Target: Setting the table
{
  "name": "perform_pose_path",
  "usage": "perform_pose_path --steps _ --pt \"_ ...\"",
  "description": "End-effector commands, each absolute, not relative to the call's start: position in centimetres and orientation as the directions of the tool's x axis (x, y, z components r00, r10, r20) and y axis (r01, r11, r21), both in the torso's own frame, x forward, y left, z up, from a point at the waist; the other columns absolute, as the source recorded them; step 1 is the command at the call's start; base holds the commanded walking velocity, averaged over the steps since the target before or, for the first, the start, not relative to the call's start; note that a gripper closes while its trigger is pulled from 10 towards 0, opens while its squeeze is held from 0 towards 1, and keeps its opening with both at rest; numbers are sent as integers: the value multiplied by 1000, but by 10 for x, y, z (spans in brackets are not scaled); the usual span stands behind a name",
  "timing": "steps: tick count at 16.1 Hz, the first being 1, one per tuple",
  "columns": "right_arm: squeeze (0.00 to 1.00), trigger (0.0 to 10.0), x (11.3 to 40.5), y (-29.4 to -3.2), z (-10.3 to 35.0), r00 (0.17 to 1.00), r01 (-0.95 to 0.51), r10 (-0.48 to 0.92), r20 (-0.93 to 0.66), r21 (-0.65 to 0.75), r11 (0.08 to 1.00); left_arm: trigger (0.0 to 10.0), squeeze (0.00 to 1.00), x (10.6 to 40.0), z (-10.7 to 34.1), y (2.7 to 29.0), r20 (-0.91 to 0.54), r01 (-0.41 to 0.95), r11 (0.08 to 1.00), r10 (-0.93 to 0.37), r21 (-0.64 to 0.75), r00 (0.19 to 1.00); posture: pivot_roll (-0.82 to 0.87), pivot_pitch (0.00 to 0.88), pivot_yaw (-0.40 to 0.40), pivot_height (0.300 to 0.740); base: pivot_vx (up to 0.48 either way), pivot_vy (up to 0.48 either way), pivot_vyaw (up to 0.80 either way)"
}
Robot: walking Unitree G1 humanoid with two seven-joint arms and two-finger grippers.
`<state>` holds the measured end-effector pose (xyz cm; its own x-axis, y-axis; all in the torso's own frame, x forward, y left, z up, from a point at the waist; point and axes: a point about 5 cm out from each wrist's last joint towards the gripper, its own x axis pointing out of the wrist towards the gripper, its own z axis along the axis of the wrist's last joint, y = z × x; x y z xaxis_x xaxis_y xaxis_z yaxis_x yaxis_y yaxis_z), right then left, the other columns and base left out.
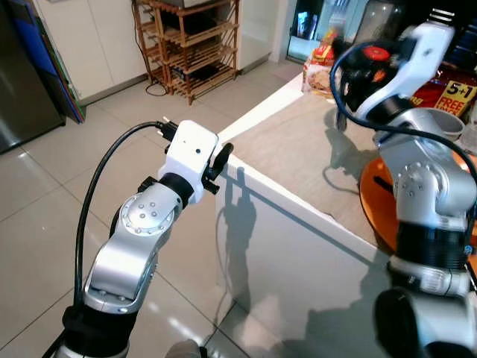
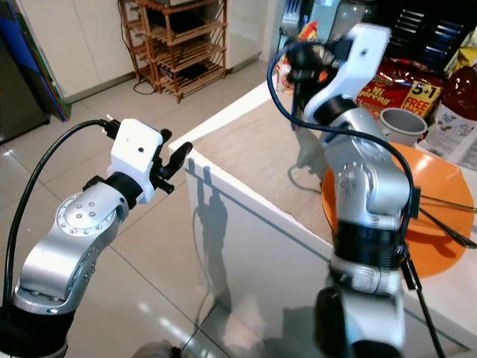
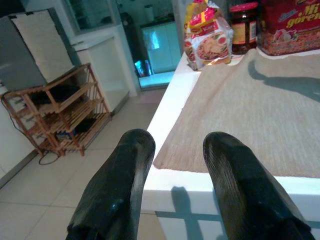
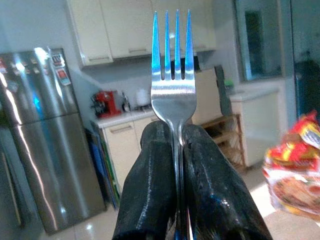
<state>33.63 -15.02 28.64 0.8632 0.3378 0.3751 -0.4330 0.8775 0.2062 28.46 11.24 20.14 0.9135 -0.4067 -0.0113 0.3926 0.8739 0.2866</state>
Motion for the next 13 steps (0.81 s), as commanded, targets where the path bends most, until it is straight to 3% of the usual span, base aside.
perform_pose_path --steps 1,6,13 --pt "0 10000 326 -151 284 874 -400 300 383 214 891 10000 0 284 201 116 -5 371 882 -386 292 922 80 0 -35 740 0 0 0" --pt "0 10000 272 -140 231 915 -326 273 296 148 934 10000 0 284 200 117 -7 376 885 -390 275 921 47 0 6 740 -251 0 0" --pt "0 10000 251 -139 210 941 -275 254 222 71 959 10000 0 285 198 113 -14 392 879 -404 272 915 34 0 16 740 -381 0 0"
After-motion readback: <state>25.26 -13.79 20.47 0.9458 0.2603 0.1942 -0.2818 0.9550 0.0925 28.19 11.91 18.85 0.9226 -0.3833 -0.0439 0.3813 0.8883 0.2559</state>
